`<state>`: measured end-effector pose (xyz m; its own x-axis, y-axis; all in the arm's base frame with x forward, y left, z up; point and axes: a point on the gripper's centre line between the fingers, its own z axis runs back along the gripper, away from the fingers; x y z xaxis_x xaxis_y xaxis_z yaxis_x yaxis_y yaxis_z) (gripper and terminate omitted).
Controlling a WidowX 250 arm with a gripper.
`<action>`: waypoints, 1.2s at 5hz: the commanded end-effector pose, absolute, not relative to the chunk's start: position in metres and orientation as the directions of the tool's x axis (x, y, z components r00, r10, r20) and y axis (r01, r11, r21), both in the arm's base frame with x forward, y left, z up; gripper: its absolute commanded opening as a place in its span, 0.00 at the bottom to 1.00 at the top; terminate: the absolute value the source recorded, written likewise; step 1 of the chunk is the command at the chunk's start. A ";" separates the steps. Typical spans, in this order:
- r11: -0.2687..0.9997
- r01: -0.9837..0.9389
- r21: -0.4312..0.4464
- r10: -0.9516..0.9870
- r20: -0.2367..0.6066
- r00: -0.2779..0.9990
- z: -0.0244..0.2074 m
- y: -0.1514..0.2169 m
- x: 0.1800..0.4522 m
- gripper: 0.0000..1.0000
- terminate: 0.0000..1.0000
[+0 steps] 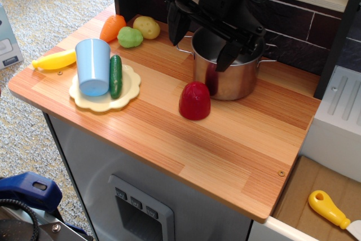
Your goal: Put sweet potato in pot
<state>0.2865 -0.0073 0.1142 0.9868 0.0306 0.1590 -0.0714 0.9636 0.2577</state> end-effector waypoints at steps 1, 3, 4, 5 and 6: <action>0.964 -0.071 0.258 0.031 0.159 0.987 0.114 -0.007 0.286 1.00 0.00; 0.960 -0.161 0.228 0.107 0.231 0.967 0.077 -0.004 0.288 1.00 0.00; 0.966 -0.162 0.200 0.111 0.246 0.963 0.064 -0.001 0.297 1.00 0.00; 0.971 -0.150 0.186 0.099 0.257 0.961 0.056 0.001 0.306 1.00 0.00; 0.975 -0.150 0.163 0.105 0.257 0.961 0.045 0.001 0.309 1.00 0.00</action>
